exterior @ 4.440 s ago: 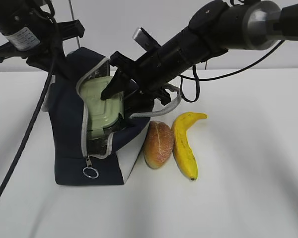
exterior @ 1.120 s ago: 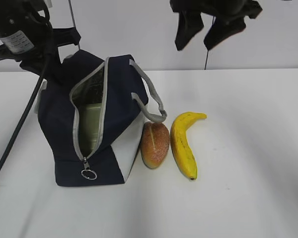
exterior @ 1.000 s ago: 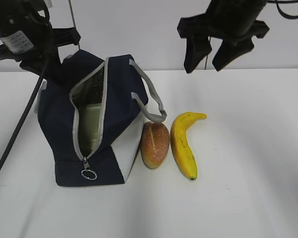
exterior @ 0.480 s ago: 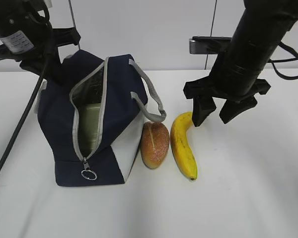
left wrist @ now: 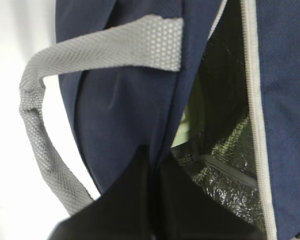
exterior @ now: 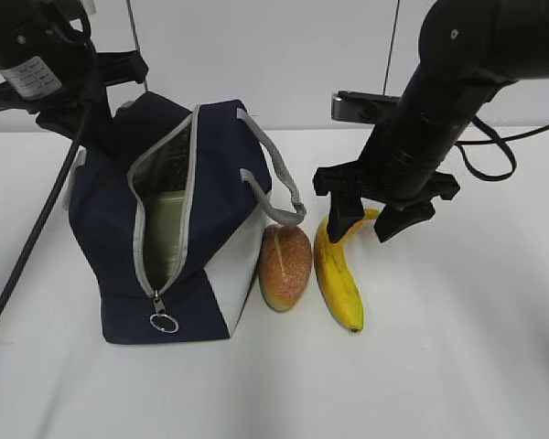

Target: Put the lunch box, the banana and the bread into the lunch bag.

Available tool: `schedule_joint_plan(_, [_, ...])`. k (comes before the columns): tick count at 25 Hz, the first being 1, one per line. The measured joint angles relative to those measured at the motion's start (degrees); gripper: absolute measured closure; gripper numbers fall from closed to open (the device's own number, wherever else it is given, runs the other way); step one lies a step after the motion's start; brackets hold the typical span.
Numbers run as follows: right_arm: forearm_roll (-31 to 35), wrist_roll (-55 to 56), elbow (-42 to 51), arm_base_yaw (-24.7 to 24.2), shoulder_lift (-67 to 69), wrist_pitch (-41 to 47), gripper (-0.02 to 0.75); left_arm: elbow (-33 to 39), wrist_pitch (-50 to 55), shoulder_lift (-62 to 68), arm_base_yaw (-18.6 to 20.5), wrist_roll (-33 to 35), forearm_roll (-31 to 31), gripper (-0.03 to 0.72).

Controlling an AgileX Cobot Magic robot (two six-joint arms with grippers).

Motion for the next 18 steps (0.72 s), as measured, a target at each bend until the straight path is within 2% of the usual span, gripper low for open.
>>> schedule_joint_plan(8, [1.1,-0.1,0.0,0.0,5.7,-0.3,0.24,0.0,0.1,0.0,0.0,0.0,0.0,0.69])
schedule_joint_plan(18, [1.8,-5.6,0.0,0.0,7.0,-3.3,0.24,0.0,0.1,0.0,0.0,0.0,0.0,0.69])
